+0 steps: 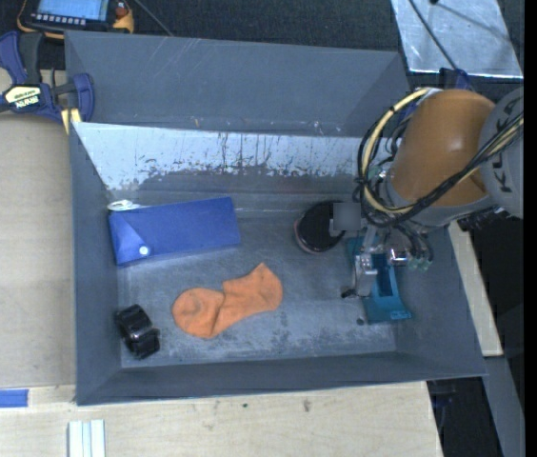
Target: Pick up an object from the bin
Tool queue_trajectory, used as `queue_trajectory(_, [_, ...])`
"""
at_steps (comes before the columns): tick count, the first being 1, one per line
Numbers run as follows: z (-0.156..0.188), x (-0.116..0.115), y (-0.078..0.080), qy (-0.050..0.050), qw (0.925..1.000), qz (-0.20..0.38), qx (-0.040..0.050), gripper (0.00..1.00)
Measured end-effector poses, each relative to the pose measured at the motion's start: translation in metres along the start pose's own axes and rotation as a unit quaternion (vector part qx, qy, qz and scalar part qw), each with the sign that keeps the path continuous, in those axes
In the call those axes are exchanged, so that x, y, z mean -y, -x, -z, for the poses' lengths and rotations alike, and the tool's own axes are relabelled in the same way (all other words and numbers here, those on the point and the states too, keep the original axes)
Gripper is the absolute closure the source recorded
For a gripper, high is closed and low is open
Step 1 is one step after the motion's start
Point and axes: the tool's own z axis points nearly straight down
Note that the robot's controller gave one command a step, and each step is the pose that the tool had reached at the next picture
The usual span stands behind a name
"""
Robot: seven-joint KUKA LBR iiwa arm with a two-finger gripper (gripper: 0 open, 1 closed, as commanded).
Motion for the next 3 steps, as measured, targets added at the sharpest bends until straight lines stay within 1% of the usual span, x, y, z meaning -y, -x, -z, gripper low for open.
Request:
queue_trajectory(1, [0.005, 0.000, 0.002, 0.000, 1.0000, 0.001, 0.0040, 0.00])
queue_trajectory(2, [0.020, 0.018, 0.015, 0.000, 0.9993, 0.036, 0.0007, 0.00])
queue_trajectory(3, [0.056, 0.036, 0.037, -0.001, 0.9986, 0.052, 0.0041, 0.00])
